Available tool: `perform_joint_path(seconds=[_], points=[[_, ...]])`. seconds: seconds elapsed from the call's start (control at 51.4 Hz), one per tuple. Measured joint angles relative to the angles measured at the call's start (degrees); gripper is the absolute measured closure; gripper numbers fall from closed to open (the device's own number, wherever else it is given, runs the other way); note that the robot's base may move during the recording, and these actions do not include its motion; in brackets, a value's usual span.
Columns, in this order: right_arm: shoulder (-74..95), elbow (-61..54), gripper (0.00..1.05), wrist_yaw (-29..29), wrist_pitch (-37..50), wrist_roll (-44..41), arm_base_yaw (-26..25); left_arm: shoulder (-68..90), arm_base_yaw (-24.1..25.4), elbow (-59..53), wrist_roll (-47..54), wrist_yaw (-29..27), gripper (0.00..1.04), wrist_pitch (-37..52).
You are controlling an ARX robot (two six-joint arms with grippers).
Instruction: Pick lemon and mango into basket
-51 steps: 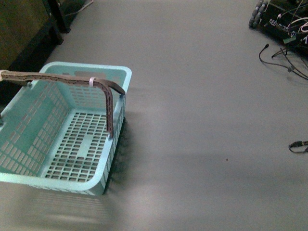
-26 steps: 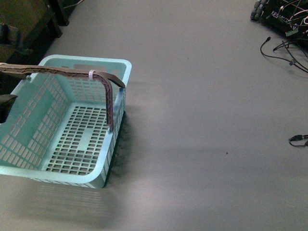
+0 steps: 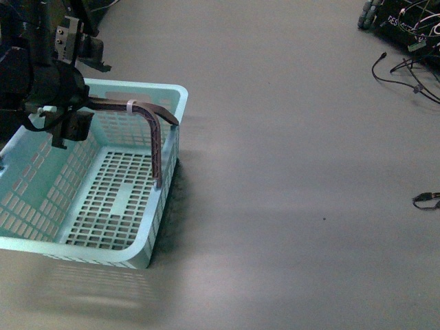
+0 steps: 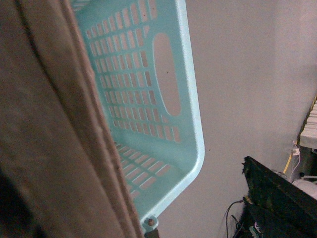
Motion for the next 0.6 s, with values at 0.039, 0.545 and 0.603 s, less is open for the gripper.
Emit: perform_joint_path(seconds=[0.039, 0.545, 0.603], points=[[0.0, 0.0, 0.09, 0.0, 0.0, 0.0, 0.0, 0.3, -0.3, 0.4, -0.3, 0.0, 0.36, -0.3], [0.0, 0.0, 0.09, 0.0, 0.0, 0.0, 0.0, 0.2, 0.2, -1.2, -5.2, -1.0, 0.99, -2.0], [0.0, 0.0, 0.09, 0.0, 0.0, 0.0, 0.0, -0.4, 0.2, -2.3, -5.2, -1.0, 0.99, -1.9]])
